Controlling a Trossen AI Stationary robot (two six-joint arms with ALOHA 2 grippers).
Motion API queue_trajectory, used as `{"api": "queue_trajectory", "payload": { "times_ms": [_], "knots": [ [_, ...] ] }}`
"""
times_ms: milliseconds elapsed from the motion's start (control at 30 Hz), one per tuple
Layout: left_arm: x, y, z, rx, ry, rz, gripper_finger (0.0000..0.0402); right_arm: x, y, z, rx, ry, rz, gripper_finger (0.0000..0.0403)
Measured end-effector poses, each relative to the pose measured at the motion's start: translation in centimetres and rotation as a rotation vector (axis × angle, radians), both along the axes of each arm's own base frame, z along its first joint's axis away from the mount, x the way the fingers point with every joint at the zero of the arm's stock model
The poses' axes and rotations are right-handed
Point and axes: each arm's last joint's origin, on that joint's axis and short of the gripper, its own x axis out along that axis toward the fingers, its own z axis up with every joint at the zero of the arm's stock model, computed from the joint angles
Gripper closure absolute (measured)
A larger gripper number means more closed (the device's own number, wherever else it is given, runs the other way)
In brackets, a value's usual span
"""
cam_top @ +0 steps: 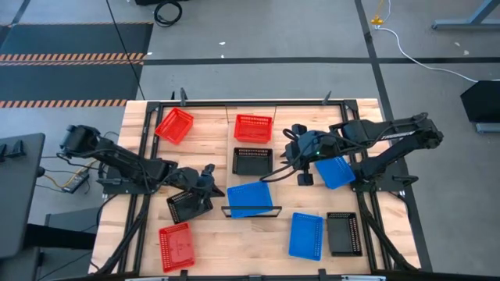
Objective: Stack baskets on shelf by color
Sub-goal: Adjust the blue bin on the shelf
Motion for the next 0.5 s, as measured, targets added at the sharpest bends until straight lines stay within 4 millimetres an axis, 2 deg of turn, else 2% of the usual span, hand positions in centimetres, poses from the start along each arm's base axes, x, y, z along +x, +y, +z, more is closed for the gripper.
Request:
{"api": "queue_trajectory", "payload": {
  "times_ms": [300,500],
  "knots": [
    [0.31,-0.05,0.40,0.008,-0.058,-0.011,0.0386,-0.02,0.00,-0.02,0.001,0.003,0.000,0.0309],
    [0.58,0.19,-0.23,-0.025,-0.025,0.002,0.0387,-0.04,0.00,-0.04,0.001,0.005,-0.001,0.0309]
  ]
}}
